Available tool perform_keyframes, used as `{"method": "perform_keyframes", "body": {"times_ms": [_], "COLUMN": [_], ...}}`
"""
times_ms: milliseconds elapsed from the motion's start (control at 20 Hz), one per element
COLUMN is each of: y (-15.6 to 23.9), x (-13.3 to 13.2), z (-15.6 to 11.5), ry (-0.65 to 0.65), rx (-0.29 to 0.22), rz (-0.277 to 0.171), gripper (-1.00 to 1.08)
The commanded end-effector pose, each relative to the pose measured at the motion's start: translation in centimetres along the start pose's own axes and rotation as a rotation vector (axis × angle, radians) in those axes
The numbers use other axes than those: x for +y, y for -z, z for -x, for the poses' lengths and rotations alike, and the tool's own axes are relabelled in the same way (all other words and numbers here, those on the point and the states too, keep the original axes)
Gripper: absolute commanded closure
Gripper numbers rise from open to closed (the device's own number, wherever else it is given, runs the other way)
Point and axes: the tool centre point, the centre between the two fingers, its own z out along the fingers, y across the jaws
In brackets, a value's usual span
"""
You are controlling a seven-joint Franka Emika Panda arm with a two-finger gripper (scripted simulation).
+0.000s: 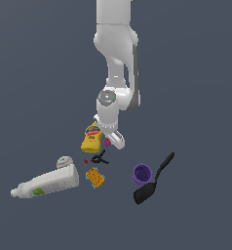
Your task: Pick up a designated object from a clutter of objects.
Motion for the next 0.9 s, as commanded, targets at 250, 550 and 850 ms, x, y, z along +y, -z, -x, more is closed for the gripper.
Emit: {"method": "perform_keyframes", "body": {"times_ms": [250,550,850], "y": [1.1,3.7,7.9], "x": [-0.1,-0.4,-0.9], "z": [0.3,0.9,1.7], "ry": [-0.001,0.0,0.001], "rx": [-0.002,-0.002,-0.003], "rz": [0.001,0.002,0.003], "gripper": [1.08,1.08,1.08]}}
